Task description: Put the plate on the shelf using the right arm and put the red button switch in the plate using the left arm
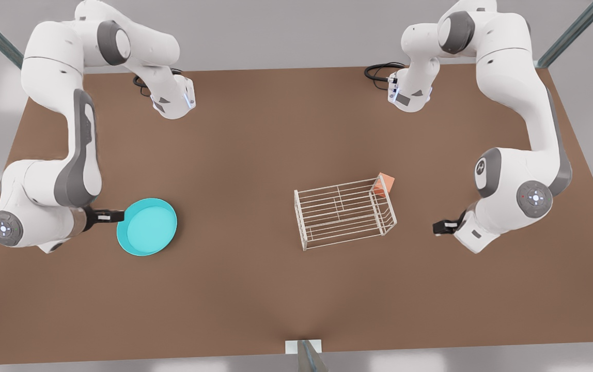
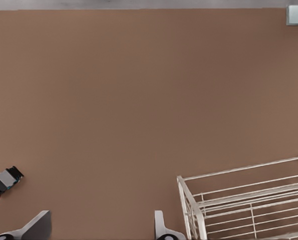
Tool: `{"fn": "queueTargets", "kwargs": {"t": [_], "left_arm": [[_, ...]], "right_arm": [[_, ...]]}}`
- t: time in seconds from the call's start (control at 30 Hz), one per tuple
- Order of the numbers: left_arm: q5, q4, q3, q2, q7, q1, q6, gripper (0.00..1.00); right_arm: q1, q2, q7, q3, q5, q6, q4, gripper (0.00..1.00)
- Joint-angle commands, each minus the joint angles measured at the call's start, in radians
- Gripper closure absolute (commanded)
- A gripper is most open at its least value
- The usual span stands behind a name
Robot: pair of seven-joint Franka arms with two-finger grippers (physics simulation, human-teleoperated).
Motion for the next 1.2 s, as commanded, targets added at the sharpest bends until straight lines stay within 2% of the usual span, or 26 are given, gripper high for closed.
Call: {"fn": "queueTargets", "kwargs": {"t": [0.0,0.07,0.1,0.2,0.33,0.4,0.47,0.5,0.57,0.63,0.73,0.83,0.87,0.97,1.0,1.17], "left_arm": [[0.003,0.0,0.0,-0.001,-0.108,0.001,0.147,0.0],[0.004,0.0,-0.002,-0.001,-0.11,-0.002,0.165,0.0],[0.003,-0.011,-0.004,-0.001,-0.102,0.001,0.222,0.0],[0.001,-0.026,-0.002,-0.001,0.378,0.019,0.231,0.0],[0.004,-0.047,-0.002,0.005,0.488,0.039,0.211,0.0],[0.01,-0.066,0.009,0.006,0.665,0.067,0.217,0.0],[0.06,-0.066,0.009,0.006,0.671,0.067,0.222,0.0],[0.061,-0.066,0.009,0.008,0.673,0.071,0.225,0.0],[0.073,-0.069,0.009,0.017,0.747,0.083,0.24,0.0],[0.086,-0.118,0.01,0.014,0.841,0.113,0.302,0.0],[0.125,-0.123,0.012,0.029,0.847,0.129,0.317,0.0],[0.159,-0.201,0.013,0.02,0.965,0.18,0.383,0.0],[0.159,-0.205,0.016,0.022,0.999,0.192,0.383,0.0],[0.17,-0.209,0.018,0.043,1.042,0.218,0.413,0.0],[0.187,-0.207,0.018,0.049,1.044,0.229,0.417,0.0],[0.187,-0.207,0.021,0.111,1.139,0.303,0.478,0.0]], "right_arm": [[-0.037,0.053,-0.12,0.002,0.077,0.211,-0.001,0.0],[-0.041,0.062,-0.12,0.003,0.079,0.22,-0.005,0.0],[-0.09,0.099,-0.156,0.005,0.163,0.22,-0.006,0.0],[-0.149,0.225,-0.295,0.005,0.177,0.3,-0.006,0.0],[-0.207,0.315,-0.576,0.005,0.214,0.441,-0.044,0.0],[-0.235,0.309,-0.587,0.005,0.209,0.434,-0.057,0.0],[-0.268,0.177,-0.639,0.003,0.209,0.434,-0.219,0.0],[-0.281,0.119,-0.654,0.003,0.209,0.499,-0.313,0.0],[-0.281,0.085,-0.654,0.003,0.214,0.559,-0.373,0.0],[-0.282,0.001,-0.662,0.006,0.237,0.743,-0.548,0.0],[-0.282,0.054,-0.71,0.008,0.266,0.797,-0.546,0.0],[-0.265,0.111,-0.699,0.008,0.266,0.869,-0.546,0.01],[-0.258,0.11,-0.69,0.008,0.267,0.869,-0.546,0.07],[-0.256,0.107,-0.676,0.008,0.266,0.862,-0.546,0.51],[-0.261,0.104,-0.677,0.008,0.266,0.857,-0.546,0.59],[-0.265,0.094,-0.685,0.008,0.267,0.834,-0.546,0.6]]}}
